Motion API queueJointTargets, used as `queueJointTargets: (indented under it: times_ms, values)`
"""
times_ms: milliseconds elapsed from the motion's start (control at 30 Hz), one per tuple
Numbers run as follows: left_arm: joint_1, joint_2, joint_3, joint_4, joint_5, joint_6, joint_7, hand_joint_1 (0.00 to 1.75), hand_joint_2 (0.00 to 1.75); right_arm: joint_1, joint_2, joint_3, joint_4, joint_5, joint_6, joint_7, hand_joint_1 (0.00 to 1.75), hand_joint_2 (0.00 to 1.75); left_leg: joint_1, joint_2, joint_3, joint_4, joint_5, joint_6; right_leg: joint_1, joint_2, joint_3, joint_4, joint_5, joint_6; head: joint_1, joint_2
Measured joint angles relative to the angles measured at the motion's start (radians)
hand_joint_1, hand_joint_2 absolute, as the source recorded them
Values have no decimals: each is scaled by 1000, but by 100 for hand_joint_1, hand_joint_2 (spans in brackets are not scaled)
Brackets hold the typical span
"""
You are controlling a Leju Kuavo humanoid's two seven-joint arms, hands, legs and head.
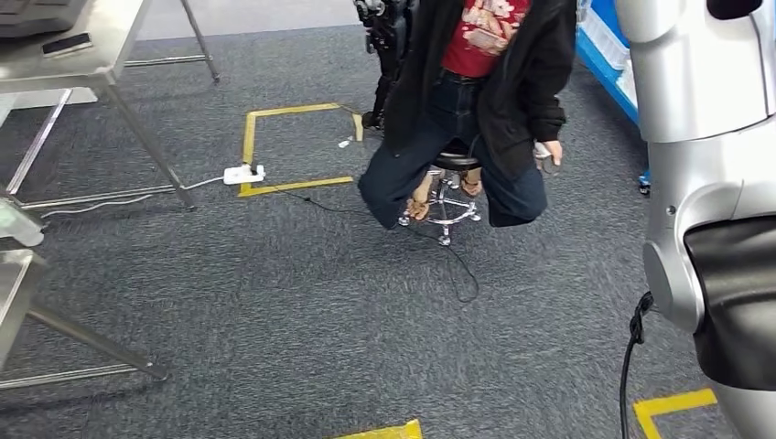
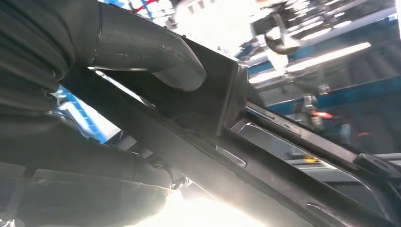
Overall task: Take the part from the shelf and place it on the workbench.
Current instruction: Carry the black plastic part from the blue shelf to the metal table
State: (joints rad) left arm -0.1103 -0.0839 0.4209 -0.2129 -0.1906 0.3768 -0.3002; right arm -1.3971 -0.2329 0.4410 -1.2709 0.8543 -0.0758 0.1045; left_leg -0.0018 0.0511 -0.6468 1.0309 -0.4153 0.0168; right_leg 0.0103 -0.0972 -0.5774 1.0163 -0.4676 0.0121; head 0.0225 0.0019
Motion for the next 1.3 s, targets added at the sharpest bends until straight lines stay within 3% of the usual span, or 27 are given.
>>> queueJointTargets:
  times_ms: [33, 100, 167, 233, 267, 300, 333, 400, 467, 533, 567, 633, 700, 767, 800, 867, 933, 967, 1000, 1067, 1133, 1200, 1267, 1300]
  values:
    - [0, 0, 0, 0, -2, 0, 1, 0, 175, 3, 0, 3, 0, 0, -1, 0, 175, 175, -1, -11, 0, -3, 3, 5, 0, -6, 1, 1, -2, 4, 1, 0]
    - [-1, -1, 0, 0, -7, 0, 4, 0, 175, 8, -3, 7, 0, 0, -2, 0, 175, 175, 0, -30, 5, -11, 9, 17, -5, 20, -9, 25, -19, 11, 1, 0]
    - [-4, -1, 1, 0, -12, 1, 6, 0, 175, 14, -11, 8, -1, -2, -3, 0, 175, 175, 3, -50, 7, -16, 13, 27, -12, 70, -57, 125, -65, 9, 3, 0]
    - [-8, -1, 1, 0, -16, 2, 10, 0, 175, 29, -20, 11, -1, -15, -4, 0, 175, 175, 4, -74, 7, -16, 14, 32, -16, 90, -123, 259, -112, 8, 5, 0]
    - [-8, -2, 1, 0, -18, 2, 12, 0, 175, 42, -23, 13, -1, -23, -5, -1, 175, 175, 5, -87, 7, -15, 14, 32, -18, 93, -143, 294, -119, 13, 5, 0]
    - [-8, -3, 1, 0, -19, 2, 14, 0, 175, 55, -25, 15, -2, -30, -8, -3, 175, 175, 5, -98, 7, -15, 15, 31, -20, 94, -143, 289, -110, 20, 5, 0]
    - [-8, -4, 1, 0, -20, 2, 15, 0, 175, 68, -25, 17, -4, -33, -13, -6, 175, 175, 7, -111, 7, -14, 15, 30, -25, 96, -124, 244, -86, 31, 5, 0]
    - [-9, -5, 1, 0, -21, 2, 16, 0, 175, 88, -25, 20, -10, -35, -25, -10, 175, 175, 9, -135, 5, -10, 16, 22, -34, 119, -54, 99, -28, 49, 5, 0]
    - [-10, -4, 1, 0, -23, 2, 16, 0, 175, 104, -25, 23, -13, -35, -37, -13, 175, 175, 9, -154, 0, -7, 17, 11, -36, 134, -13, 17, 3, 47, 4, 0]
    - [-8, -4, 1, 0, -27, 3, 16, 0, 175, 121, -21, 30, -16, -33, -43, -15, 175, 175, 11, -168, -7, -9, 22, 1, -32, 121, -12, 14, 7, 33, 3, 0]
    - [-6, -4, 1, 1, -28, 3, 17, 0, 175, 128, -18, 34, -18, -32, -45, -15, 175, 175, 12, -162, -10, -7, 20, -3, -32, 113, -12, 13, 9, 27, 2, 0]
    - [-6, -4, 1, 1, -29, 3, 17, 0, 175, 137, -13, 39, -21, -30, -47, -15, 175, 175, 11, -119, -32, 37, -11, -10, -32, 97, -12, 11, 13, 10, -1, 0]
    - [-8, -5, 1, 1, -30, 3, 18, 0, 175, 140, -11, 42, -24, -30, -48, -15, 175, 175, 10, -70, -86, 157, -76, -14, -27, 81, -13, 10, 11, -1, -4, 0]
    - [-9, -6, 1, 1, -34, 3, 19, 0, 175, 147, -10, 45, -27, -29, -49, -15, 175, 175, 11, -59, -139, 271, -117, -14, -20, 62, -12, 10, 9, -6, -3, 0]
    - [-9, -7, 1, 2, -37, 3, 21, 0, 175, 155, -8, 47, -30, -27, -50, -15, 175, 175, 11, -58, -142, 281, -113, -11, -16, 52, -12, 11, 8, -8, -3, 0]
    - [-10, -7, 0, 2, -50, 3, 26, 0, 175, 178, -1, 53, -48, -16, -52, -13, 175, 175, 8, -43, -88, 185, -59, -1, -11, 33, -8, 11, 5, -11, -3, 0]
    - [-17, -8, -4, 2, -65, 3, 34, 0, 175, 202, 9, 63, -73, -1, -56, -9, 175, 175, -5, 0, -16, 54, -17, 11, -4, 16, -5, 11, 2, -13, -3, 0]
    - [-22, -9, -6, 2, -72, 3, 39, 0, 175, 213, 14, 71, -85, 6, -57, -4, 175, 175, -12, 14, 2, 19, -10, 16, -1, 7, -5, 12, 0, -12, -2, 0]
    - [-26, -10, -8, 2, -76, 3, 43, 0, 175, 224, 21, 79, -95, 14, -57, 0, 175, 175, -17, 17, 7, 6, -12, 19, 1, -2, -5, 12, -1, -10, -2, 0]
    - [-31, -13, -11, 2, -82, 3, 51, 0, 175, 242, 42, 103, -110, 33, -54, 16, 175, 175, -17, -4, 8, -3, -6, 26, 5, -16, -7, 13, -6, -5, -2, 0]
    - [-33, -17, -11, 1, -82, 3, 54, 0, 175, 255, 67, 124, -116, 53, -51, 36, 175, 175, -12, -23, 16, -18, 4, 35, 2, 18, -21, 46, -25, 0, -4, 0]
    - [-39, -21, -12, 1, -82, 3, 56, 0, 175, 265, 86, 139, -116, 70, -51, 53, 175, 175, -7, -45, 21, -25, 10, 41, -6, 74, -69, 152, -71, -1, -6, 0]
    - [-43, -25, -12, 1, -82, 3, 56, 0, 175, 278, 100, 151, -113, 79, -53, 61, 175, 175, -3, -74, 20, -25, 11, 42, -10, 92, -131, 277, -111, 2, -5, 0]
    - [-43, -27, -12, 2, -82, 3, 56, 0, 175, 284, 106, 157, -110, 81, -54, 62, 175, 175, -2, -89, 20, -24, 12, 41, -12, 93, -145, 301, -112, 8, -5, 0]
